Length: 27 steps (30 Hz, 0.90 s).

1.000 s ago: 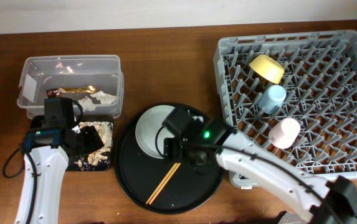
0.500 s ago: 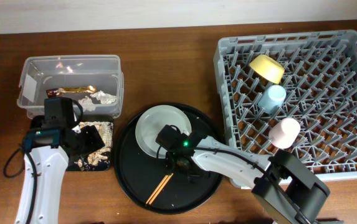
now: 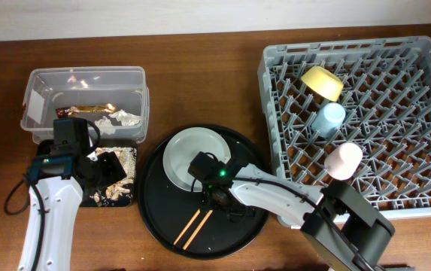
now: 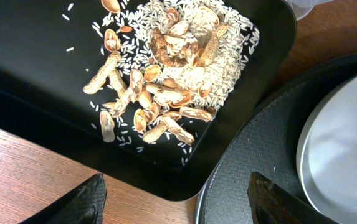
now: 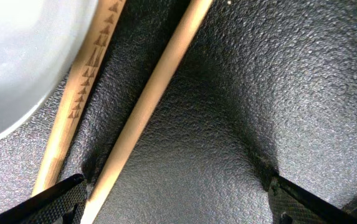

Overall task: Sort waste into correct bins and load items into the dishwasher rack
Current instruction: 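Grasp chopsticks with right gripper and place them in rack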

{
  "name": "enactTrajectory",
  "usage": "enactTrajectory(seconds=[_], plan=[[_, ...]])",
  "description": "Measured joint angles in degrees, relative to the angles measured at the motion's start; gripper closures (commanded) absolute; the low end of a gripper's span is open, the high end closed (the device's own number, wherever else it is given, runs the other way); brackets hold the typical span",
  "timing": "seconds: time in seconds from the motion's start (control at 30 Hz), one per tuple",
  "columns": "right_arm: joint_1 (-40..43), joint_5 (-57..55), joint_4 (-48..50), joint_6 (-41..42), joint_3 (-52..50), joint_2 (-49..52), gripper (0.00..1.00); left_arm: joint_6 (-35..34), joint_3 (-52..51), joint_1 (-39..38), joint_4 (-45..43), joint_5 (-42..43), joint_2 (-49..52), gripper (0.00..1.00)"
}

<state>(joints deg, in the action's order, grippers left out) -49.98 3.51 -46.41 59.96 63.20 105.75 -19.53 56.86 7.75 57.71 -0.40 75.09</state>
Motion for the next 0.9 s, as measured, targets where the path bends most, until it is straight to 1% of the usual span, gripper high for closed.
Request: enactTrajectory(seconds=[0.03,0.1,0.13,0.17,0.2,0.27,0.33,0.4,0.47,0.53,0.6,0.7,0.8,0.9], plan=[[0.0,0.0,0.0,0.0,0.0,0.0,0.10,0.0,0.0,0.0,0.0,0.0,0.0,0.28],[0.0,-0.4,-0.3,0.0,0.0,0.0,0.35,0.0,0.0,0.0,0.0,0.0,0.0,0.28],[0.0,-0.7,-0.7,0.1,-0.1,0.0,0.45,0.0,0.0,0.0,0.0,0.0,0.0,0.28],[0.0,-0.9,-1.1,0.1,-0.1,0.0,0.59,0.0,0.0,0.0,0.0,0.0,0.0,0.28],[0.0,-0.9,-1.1,0.2,-0.1,0.0,0.68,0.0,0.0,0.0,0.0,0.0,0.0,0.28],[0.3,-1.0,-1.1,0.2,-0.2,0.0,0.78,0.0,0.0,0.0,0.0,0.0,0.0,0.28],[1.0,-0.8,-1.3,-0.1,-0.2,0.0,0.80,0.0,0.0,0.0,0.0,0.0,0.0,0.28],[2.9,-0.4,-1.8,-0.7,-0.2,0.0,0.86,0.0,0.0,0.0,0.0,0.0,0.0,0.28],[4.7,-0.4,-2.3,-1.5,-0.2,0.0,0.90,0.0,0.0,0.0,0.0,0.0,0.0,0.28],[6.8,-0.4,-2.3,-2.6,-0.1,0.0,0.96,0.0,0.0,0.0,0.0,0.0,0.0,0.28],[8.7,0.0,-2.6,-5.7,0.6,0.2,0.96,0.0,0.0,0.0,0.0,0.0,0.0,0.28],[10.3,1.0,-7.2,-12.1,4.0,0.6,0.96,0.0,0.0,0.0,0.0,0.0,0.0,0.28],[11.8,1.4,-13.6,-19.3,10.8,-0.1,0.96,0.0,0.0,0.0,0.0,0.2,0.0,0.28],[16.3,1.3,-21.7,-27.7,19.9,-3.0,0.96,0.0,0.0,0.0,0.0,0.2,0.0,0.27]])
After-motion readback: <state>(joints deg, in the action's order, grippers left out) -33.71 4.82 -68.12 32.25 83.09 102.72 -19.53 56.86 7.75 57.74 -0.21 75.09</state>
